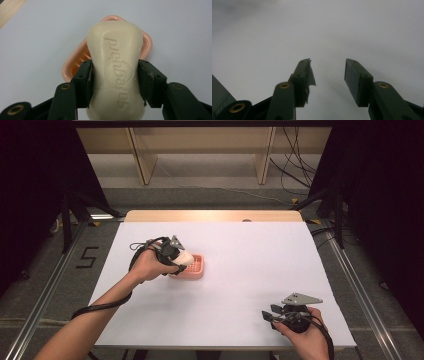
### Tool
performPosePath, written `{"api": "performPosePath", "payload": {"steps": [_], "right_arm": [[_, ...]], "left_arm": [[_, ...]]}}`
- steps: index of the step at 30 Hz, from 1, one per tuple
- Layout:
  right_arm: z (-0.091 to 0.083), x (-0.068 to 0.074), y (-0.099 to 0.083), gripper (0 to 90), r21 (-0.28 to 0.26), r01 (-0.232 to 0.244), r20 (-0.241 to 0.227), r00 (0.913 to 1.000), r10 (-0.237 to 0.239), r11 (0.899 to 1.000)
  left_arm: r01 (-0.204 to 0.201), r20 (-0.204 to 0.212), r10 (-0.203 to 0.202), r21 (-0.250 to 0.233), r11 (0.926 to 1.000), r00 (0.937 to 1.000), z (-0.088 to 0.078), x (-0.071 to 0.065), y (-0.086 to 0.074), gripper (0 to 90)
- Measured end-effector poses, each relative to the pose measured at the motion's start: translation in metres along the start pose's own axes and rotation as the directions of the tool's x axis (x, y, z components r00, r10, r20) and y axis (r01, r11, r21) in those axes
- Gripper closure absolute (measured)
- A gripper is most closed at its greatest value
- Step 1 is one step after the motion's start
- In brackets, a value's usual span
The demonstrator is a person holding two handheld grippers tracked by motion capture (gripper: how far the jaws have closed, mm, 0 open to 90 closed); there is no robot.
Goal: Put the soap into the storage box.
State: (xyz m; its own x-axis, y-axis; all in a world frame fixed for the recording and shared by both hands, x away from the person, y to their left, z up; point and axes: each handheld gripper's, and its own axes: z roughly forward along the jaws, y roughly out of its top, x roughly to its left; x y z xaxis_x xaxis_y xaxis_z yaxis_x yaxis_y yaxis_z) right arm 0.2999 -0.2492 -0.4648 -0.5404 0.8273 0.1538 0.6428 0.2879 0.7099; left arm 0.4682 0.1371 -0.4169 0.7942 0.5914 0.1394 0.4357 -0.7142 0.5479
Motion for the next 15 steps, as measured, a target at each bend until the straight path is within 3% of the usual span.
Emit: {"api": "performPosePath", "payload": {"steps": [5,15], "right_arm": [[-0.0004,0.0020,-0.0001,56.2,0.005,-0.020,-0.004,0.9998,0.020,1.000],[-0.0001,0.0020,-0.0002,56.2,0.006,-0.019,-0.004,0.9998,0.019,1.000]], "left_arm": [[-0.028,-0.007,0.028,0.006,0.9996,0.9996,0.0033,0.0023,0.0001,48.7],[-0.028,-0.010,0.028,0.015,0.9995,0.9996,0.0090,0.0061,-0.0011,48.8]]}}
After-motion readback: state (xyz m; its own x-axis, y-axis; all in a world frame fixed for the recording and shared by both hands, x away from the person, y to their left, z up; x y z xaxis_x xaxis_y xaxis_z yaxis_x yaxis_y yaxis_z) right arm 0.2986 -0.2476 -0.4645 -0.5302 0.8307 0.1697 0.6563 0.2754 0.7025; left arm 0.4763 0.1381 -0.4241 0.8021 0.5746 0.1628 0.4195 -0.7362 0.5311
